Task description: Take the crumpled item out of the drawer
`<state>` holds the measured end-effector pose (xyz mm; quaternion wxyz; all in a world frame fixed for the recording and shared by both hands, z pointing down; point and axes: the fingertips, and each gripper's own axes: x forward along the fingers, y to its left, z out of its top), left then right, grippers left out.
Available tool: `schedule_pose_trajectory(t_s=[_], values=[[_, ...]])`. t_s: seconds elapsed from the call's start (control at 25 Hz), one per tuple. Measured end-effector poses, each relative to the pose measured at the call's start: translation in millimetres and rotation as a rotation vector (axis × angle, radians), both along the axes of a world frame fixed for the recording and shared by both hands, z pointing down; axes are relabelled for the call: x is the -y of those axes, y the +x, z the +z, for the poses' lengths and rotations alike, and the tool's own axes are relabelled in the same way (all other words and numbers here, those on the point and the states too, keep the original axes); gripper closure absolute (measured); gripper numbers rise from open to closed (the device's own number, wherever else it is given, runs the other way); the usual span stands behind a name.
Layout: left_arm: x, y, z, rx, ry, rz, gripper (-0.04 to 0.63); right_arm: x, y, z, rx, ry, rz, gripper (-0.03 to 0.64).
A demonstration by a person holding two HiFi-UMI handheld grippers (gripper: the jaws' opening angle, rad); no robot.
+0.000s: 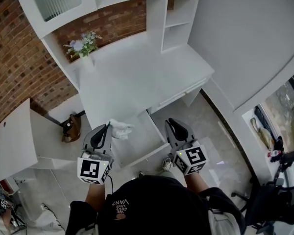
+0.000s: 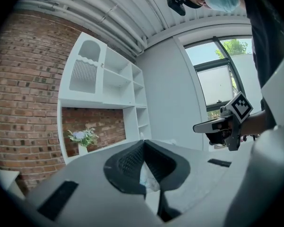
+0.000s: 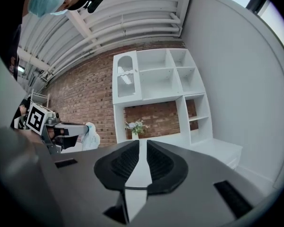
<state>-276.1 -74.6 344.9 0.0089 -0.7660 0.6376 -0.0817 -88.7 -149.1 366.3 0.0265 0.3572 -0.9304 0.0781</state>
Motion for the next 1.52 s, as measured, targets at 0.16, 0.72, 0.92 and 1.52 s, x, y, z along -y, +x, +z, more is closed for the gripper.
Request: schedule_pose_trajectory(t_s=[0.16,0.72,0.92,1.52], values=[[0,-6,-3,-0.01,0.016,-0.051,0.589,12,-7,-4,0.003,0.013,-0.036,0.598],[13,-3,-2,-0.016,0.051,-0.167,0.589,52,-17,-6,-0.045,0.039,-0.125,0.617],[21,2,1,-0.029,0.047,-0.177,0.589,62,-13,-4,-0.052,0.037,-0.131,0.617],[35,17,3,-0.019,0.039,-0.166,0.589,70,3,5,-0.088,0.021,-0.121,0.617]])
